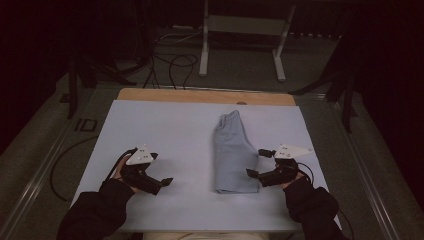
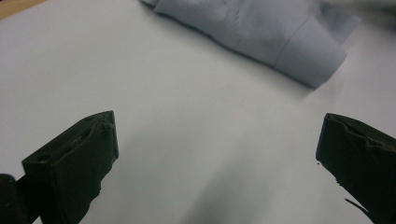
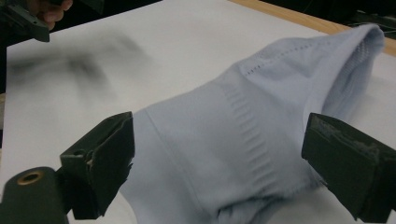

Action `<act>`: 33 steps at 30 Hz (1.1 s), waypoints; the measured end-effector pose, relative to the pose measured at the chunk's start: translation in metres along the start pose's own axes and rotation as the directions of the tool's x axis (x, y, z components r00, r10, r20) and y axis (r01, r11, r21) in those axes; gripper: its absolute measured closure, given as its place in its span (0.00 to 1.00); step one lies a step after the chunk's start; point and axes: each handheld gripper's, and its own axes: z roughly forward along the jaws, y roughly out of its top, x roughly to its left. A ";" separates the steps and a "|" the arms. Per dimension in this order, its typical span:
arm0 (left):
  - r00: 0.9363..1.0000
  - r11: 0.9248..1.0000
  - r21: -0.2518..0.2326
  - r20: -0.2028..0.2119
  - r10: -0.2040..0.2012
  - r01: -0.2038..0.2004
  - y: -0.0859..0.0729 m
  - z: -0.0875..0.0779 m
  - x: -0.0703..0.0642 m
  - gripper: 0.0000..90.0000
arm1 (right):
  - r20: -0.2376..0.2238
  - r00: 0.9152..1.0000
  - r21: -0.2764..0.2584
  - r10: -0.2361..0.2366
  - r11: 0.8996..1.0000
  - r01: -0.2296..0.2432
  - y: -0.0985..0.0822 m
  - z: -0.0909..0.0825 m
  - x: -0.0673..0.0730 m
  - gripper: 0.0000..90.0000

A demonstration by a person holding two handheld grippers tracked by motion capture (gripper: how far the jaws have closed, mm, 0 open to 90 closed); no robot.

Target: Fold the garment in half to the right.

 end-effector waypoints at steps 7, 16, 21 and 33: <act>1.000 1.000 0.001 -0.013 -0.026 0.026 -0.025 -0.011 0.004 0.00 | 0.016 1.000 -0.010 0.021 1.000 -0.021 -0.017 -0.010 0.001 0.11; 0.996 0.996 0.023 -0.038 -0.080 0.081 -0.058 -0.021 0.008 0.00 | 0.032 0.999 -0.008 0.032 0.999 -0.032 -0.041 -0.019 0.006 0.11; 0.993 0.994 0.040 -0.066 -0.097 0.100 -0.069 -0.029 0.010 0.00 | 0.042 0.998 -0.007 0.050 0.999 -0.050 -0.048 -0.021 0.008 0.11; 0.963 0.981 0.056 -0.206 -0.172 0.187 -0.099 -0.053 0.018 0.00 | 0.102 0.993 0.016 0.053 0.998 -0.055 -0.060 -0.024 0.010 0.11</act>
